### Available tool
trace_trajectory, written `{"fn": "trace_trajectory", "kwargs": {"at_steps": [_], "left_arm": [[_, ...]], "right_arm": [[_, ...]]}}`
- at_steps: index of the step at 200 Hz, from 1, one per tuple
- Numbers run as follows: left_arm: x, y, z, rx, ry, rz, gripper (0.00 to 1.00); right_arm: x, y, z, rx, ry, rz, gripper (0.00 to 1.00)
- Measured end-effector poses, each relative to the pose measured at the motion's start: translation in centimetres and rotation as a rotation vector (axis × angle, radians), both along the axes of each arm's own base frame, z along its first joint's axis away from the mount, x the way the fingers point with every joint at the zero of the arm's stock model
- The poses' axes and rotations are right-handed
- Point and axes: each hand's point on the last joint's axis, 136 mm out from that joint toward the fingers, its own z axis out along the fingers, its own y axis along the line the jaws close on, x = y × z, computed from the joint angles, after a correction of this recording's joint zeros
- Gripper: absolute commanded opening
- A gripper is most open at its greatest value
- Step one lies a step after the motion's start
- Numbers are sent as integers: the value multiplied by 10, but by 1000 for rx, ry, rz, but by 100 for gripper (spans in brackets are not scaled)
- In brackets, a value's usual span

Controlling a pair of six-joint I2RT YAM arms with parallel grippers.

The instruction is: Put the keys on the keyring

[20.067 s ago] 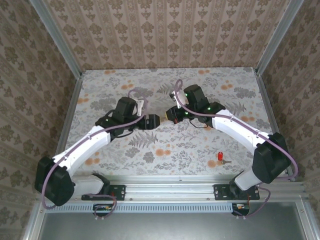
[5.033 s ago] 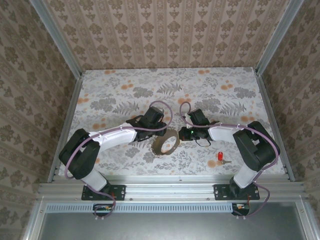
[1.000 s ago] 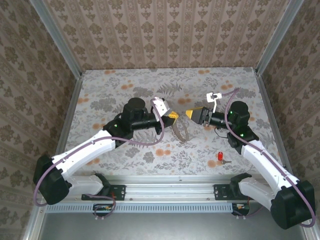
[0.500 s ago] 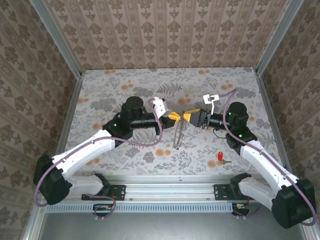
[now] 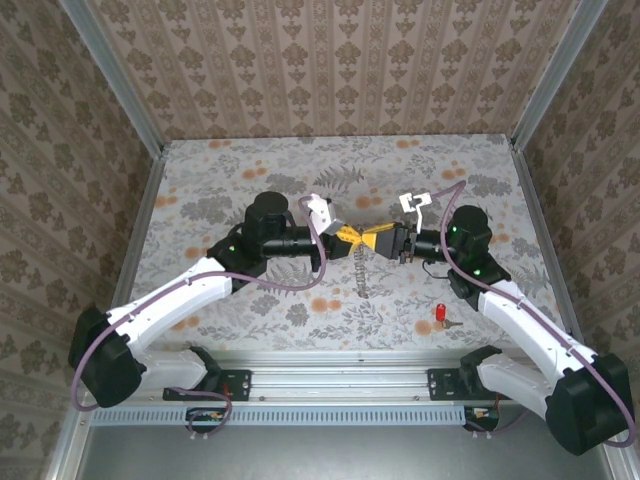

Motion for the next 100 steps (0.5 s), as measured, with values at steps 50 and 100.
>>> {"fn": "trace_trajectory", "kwargs": {"at_steps": [50, 100], "left_arm": [[3, 3, -4, 12, 41, 10, 0], [2, 3, -4, 12, 58, 8, 0]], "right_arm": [[-2, 2, -1, -13, -28, 12, 7], [-3, 2, -2, -25, -54, 14, 10]]}}
